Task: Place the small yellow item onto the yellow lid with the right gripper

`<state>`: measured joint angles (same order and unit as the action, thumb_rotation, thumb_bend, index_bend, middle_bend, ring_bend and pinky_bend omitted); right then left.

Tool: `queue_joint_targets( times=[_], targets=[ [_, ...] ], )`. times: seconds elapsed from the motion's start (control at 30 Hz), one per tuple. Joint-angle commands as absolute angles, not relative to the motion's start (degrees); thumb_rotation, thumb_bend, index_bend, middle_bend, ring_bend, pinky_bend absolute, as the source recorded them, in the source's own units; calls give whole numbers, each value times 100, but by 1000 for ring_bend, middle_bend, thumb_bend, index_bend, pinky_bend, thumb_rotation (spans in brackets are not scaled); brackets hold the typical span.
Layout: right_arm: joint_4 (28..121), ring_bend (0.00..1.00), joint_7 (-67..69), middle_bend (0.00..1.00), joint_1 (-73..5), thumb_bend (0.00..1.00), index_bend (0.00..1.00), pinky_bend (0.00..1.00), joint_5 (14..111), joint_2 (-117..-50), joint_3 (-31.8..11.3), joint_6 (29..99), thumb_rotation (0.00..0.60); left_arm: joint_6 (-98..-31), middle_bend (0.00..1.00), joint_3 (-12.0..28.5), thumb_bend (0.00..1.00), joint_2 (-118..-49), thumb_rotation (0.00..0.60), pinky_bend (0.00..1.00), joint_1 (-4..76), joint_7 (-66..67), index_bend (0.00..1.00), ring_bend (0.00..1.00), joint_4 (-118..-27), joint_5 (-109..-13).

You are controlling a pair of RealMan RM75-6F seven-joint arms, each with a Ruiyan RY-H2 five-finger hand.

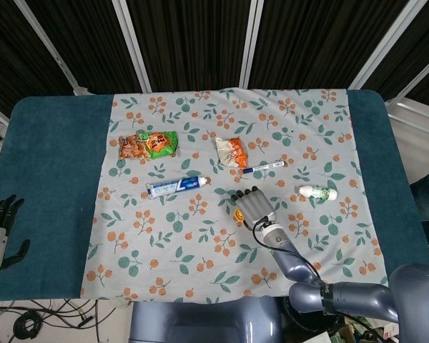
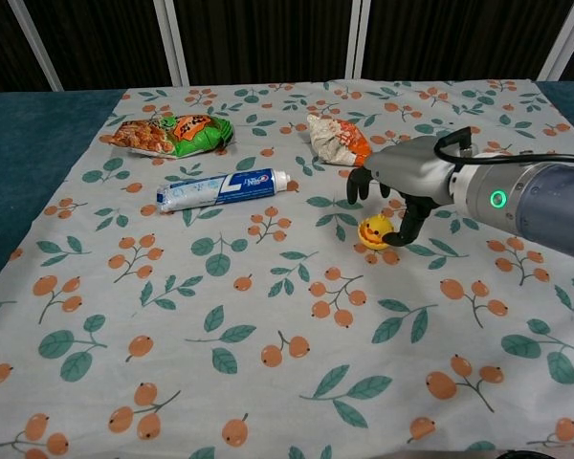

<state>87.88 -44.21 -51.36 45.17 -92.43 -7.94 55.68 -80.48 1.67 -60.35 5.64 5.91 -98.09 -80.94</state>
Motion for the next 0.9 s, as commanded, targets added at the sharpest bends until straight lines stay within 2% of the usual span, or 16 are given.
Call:
queue_joint_targets(
  times=[0.03, 0.2, 0.37, 0.53, 0.7, 0.9],
  targets=[
    [8991, 237, -4354, 182, -5101, 235, 258, 245, 4603, -9085, -854, 5710, 600, -8050, 0, 173, 389, -6036, 600, 83, 566, 583, 0, 0, -9798, -8089],
    [9758, 182, -4306, 122, -4890, 208, 225, 235, 4823, -8402, -858, 6104, 600, -8062, 0, 173, 388, -6026, 600, 83, 560, 566, 0, 0, -9792, -8094],
    [10704, 161, -4112, 98, -4374, 194, 205, 216, 5468, -7424, -671, 6823, 600, -8085, 0, 165, 388, -6025, 600, 83, 548, 576, 0, 0, -9798, -8112],
    [11556, 134, -3248, 73, -3346, 193, 178, 198, 6759, -6186, -90, 7831, 600, -8141, 0, 165, 389, -6046, 600, 79, 531, 629, 0, 0, -9825, -8137],
    [11351, 123, -2460, 58, -2446, 184, 177, 183, 7829, -5580, 531, 8597, 600, -8209, 0, 154, 388, -6098, 600, 78, 518, 752, 0, 0, -9854, -8197],
    [10490, 121, -1558, 55, -1420, 178, 177, 183, 8541, -5803, 896, 9678, 600, -8279, 0, 198, 388, -6156, 600, 77, 508, 824, 0, 0, -9856, -8170]
  ],
)
